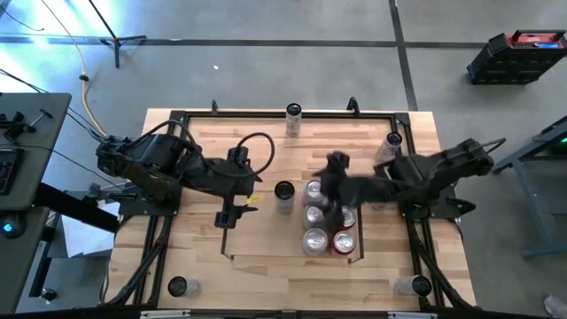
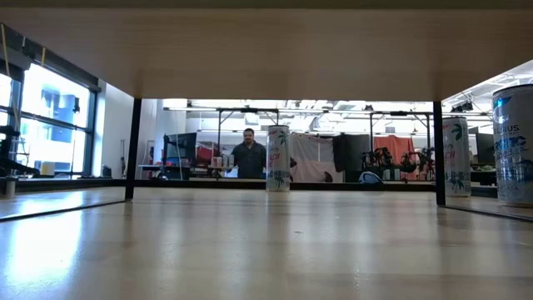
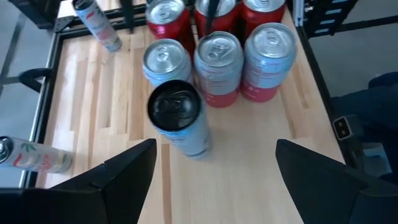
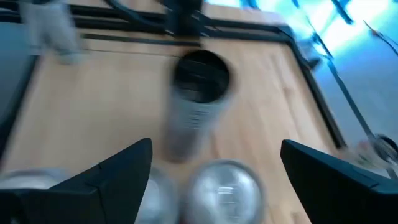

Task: Place canned beverage on shelf
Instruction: Adjust the pink-white and red-black soda cans on the shelf

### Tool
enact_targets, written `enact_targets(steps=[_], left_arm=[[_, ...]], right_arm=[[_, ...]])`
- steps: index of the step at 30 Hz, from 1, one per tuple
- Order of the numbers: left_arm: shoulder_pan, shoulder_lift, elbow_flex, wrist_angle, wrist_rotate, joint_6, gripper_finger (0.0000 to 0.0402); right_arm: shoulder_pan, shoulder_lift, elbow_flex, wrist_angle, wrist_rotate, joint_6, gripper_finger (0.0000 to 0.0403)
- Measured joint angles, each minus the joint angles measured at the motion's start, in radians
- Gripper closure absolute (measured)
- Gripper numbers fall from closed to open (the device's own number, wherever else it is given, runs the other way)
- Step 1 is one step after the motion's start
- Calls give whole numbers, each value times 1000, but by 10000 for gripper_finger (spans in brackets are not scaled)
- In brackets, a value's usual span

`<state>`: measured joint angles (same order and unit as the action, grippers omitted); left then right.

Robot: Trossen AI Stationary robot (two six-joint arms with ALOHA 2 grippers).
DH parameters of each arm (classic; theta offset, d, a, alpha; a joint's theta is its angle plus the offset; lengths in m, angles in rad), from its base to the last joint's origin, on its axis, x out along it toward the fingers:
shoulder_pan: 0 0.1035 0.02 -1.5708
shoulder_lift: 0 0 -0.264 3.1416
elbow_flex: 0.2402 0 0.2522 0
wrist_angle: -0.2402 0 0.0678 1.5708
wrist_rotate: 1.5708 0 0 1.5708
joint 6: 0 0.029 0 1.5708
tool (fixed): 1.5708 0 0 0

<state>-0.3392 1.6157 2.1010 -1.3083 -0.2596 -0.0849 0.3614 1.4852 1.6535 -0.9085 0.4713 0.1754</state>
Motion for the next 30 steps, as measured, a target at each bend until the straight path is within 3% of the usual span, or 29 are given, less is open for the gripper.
enact_targets(steps=[11, 30], left_arm=[[-59, 0, -30, -4, -72, -5, 80], [-91, 0, -93, -5, -73, -80, 80]], right_arm=[[233, 61, 0, 48, 72, 46, 61], [221, 112, 1, -14, 75, 114, 61]])
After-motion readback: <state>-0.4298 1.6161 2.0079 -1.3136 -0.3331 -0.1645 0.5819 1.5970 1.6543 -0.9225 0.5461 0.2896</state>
